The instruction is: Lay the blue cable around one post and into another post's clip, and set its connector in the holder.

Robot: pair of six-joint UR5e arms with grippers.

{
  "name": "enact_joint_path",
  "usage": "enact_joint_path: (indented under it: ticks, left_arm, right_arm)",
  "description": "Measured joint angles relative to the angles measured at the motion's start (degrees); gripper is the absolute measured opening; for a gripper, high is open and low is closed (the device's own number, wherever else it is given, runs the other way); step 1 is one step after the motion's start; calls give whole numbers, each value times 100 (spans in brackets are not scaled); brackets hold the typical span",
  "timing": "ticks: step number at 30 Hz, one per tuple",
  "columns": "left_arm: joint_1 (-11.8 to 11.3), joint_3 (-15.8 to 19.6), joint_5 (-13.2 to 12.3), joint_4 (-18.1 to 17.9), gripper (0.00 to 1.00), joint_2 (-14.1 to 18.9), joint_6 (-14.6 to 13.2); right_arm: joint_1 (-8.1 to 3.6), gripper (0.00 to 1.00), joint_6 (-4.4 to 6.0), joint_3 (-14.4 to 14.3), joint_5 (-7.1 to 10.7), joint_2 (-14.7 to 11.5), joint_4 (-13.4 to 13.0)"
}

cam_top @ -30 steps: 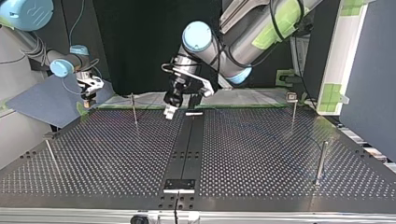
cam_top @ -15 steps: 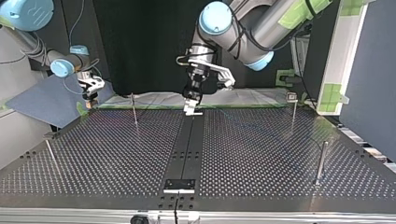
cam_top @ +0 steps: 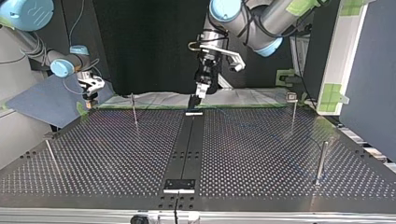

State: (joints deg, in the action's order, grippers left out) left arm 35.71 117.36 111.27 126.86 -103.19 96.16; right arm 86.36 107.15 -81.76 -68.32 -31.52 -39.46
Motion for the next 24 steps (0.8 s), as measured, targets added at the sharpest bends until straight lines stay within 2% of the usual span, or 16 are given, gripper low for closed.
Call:
enact_joint_path:
  ticks: [13, 20, 24]
  left_arm:
    - [-40, 797, 44, 16, 100, 0, -19]
    - [-43, 1228, 37, 5, 100, 1, -19]
    - [-39, 1472, 25, 0, 100, -1, -19]
  right_arm:
    - [3, 0, -32, 41, 37, 1, -1]
    - [24, 0, -187, 89, 14, -2, 48]
    - [58, 0, -234, 96, -20, -4, 77]
